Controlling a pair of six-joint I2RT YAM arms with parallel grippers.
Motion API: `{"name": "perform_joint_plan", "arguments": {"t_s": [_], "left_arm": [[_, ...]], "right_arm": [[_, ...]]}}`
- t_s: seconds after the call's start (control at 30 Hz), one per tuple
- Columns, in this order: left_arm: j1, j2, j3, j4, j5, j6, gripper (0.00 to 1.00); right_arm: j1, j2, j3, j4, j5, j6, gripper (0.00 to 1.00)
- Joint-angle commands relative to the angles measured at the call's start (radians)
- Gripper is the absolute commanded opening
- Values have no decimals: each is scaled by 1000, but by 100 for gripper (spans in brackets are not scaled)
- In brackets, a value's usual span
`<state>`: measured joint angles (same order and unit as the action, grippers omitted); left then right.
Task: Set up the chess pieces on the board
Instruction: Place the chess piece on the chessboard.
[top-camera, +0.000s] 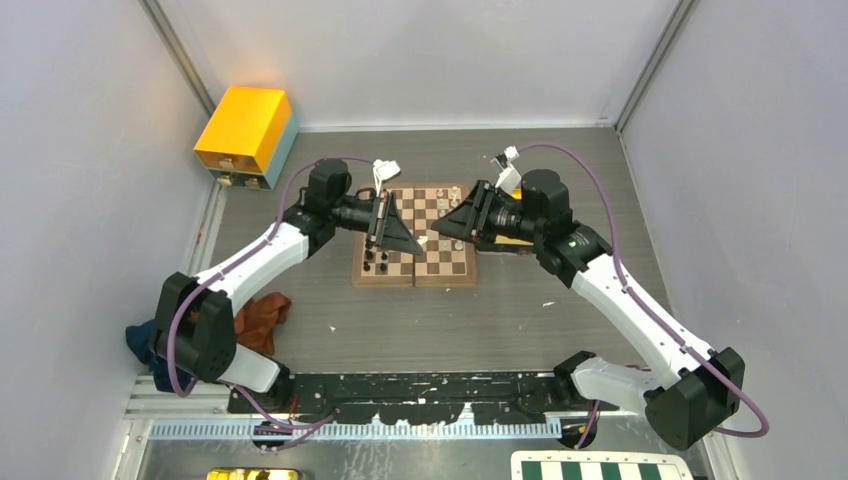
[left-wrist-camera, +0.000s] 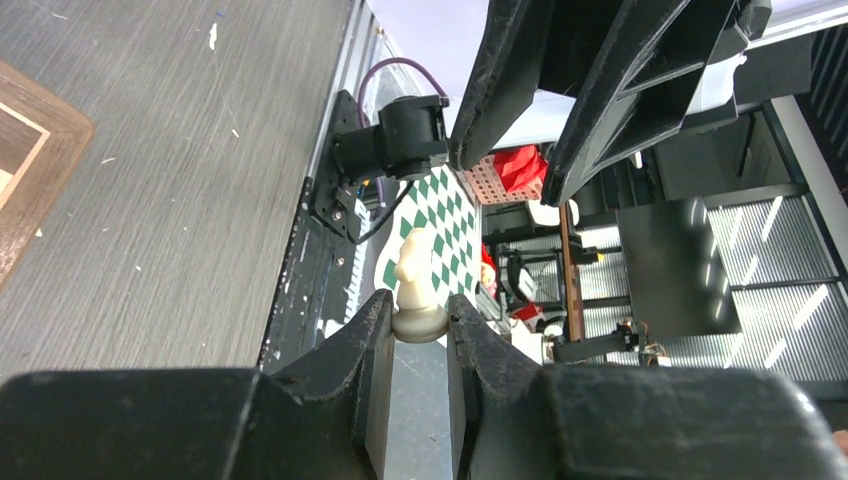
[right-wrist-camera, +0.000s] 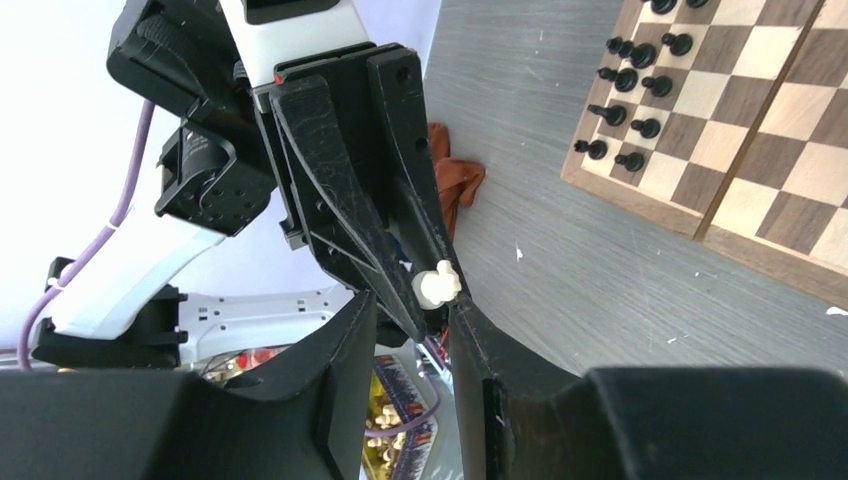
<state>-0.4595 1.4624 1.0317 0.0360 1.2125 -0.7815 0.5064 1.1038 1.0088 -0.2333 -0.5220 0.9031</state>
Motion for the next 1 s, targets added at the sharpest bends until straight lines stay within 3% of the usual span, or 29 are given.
{"name": "perform_joint_plan", "arguments": {"t_s": [0.0,0.97], "left_arm": [[4,2,49,-1,66,21,0],[-4,34,64,115,112,-70,0]], "right_arm": [[-1,-23,-11,55,-74,30,38],[-3,52,-45,148,-136,79,32]]}}
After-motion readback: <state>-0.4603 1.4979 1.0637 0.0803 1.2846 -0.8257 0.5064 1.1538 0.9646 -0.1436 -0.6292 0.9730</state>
